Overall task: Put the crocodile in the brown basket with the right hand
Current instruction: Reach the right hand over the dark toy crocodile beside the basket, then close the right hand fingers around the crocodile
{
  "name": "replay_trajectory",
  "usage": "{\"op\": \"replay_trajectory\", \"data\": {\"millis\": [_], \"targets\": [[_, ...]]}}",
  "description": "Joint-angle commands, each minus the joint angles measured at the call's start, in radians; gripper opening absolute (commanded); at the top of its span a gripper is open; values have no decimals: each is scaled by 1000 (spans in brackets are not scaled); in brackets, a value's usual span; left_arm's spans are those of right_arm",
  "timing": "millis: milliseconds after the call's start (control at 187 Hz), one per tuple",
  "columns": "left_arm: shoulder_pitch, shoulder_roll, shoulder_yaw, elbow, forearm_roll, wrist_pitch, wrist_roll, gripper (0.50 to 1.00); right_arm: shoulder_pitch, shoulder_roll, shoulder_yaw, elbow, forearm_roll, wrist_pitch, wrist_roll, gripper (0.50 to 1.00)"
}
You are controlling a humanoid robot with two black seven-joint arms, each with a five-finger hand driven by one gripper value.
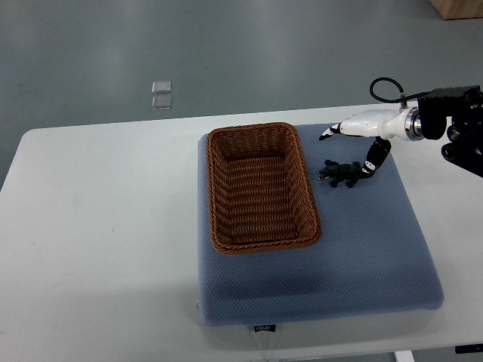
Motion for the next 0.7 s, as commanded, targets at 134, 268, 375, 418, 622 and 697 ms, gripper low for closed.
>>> {"op": "replay_trajectory", "data": {"millis": [134, 268, 375, 418, 622, 697], "targets": [[0, 0, 0, 0, 0, 0, 0, 1000, -63, 24, 7, -72, -1, -11, -2, 911], [0, 0, 0, 0, 0, 0, 0, 1000, -91, 47, 12, -125, 4, -40, -3, 903], [0, 0, 0, 0, 0, 0, 0, 1000, -102, 62, 13, -144, 7, -59, -8, 901], [0, 0, 0, 0, 0, 0, 0, 1000, -105, 62, 13, -145, 9, -63, -17, 901], [0, 0, 0, 0, 0, 0, 0, 1000, -108, 64, 13, -145, 9, -71, -30, 866], [0, 0, 0, 0, 0, 0, 0, 1000, -114, 64, 12, -144, 7, -71, -31, 834]]}}
